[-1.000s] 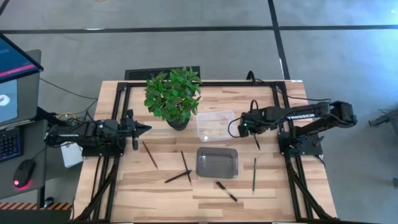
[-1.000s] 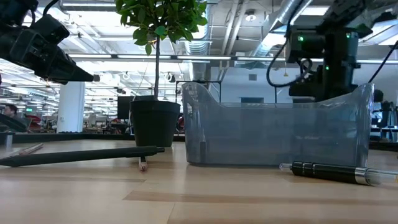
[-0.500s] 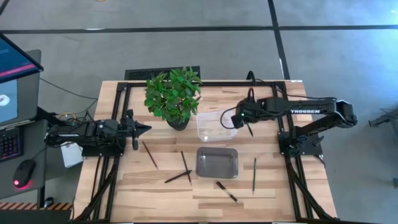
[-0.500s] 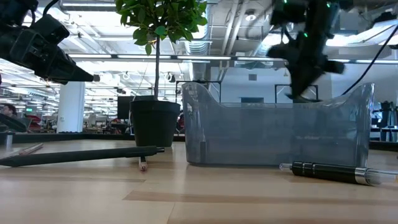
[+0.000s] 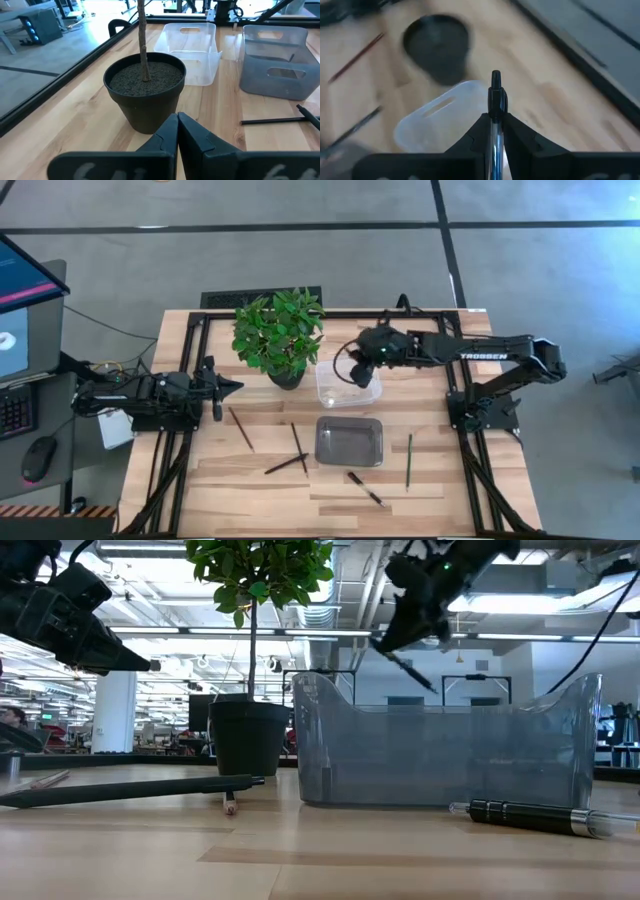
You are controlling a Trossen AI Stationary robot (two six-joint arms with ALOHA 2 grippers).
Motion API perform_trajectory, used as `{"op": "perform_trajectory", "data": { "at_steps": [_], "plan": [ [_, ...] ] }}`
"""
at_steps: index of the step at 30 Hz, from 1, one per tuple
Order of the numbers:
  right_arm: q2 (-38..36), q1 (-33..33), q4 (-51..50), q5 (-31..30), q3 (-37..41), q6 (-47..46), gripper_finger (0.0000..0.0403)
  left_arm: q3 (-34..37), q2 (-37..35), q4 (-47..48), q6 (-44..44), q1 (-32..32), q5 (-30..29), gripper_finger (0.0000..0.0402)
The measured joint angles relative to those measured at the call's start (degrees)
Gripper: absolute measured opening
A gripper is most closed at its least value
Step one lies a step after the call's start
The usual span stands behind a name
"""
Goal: Sort pens & pencils
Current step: Put the top right black pen into the transparent bin
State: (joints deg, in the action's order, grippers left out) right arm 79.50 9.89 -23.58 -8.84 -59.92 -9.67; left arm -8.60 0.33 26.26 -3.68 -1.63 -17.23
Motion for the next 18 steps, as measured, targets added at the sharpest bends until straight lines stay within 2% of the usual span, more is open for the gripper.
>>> {"op": "perform_trajectory", "data": {
  "at_steps": [6, 18],
  "plan": [
    [6.7, 0.0, 2.8, 10.6, 0.0, 4.1, 0.0065, 0.0, 0.0, 0.0, 0.9, 0.0, 0.0, 0.0],
    [17.3, 1.0, 1.5, 12.0, 0.0, 4.1, 0.0065, 0.0, 0.0, 0.0, 0.9, 0.0, 0.0, 0.0]
  ]
}}
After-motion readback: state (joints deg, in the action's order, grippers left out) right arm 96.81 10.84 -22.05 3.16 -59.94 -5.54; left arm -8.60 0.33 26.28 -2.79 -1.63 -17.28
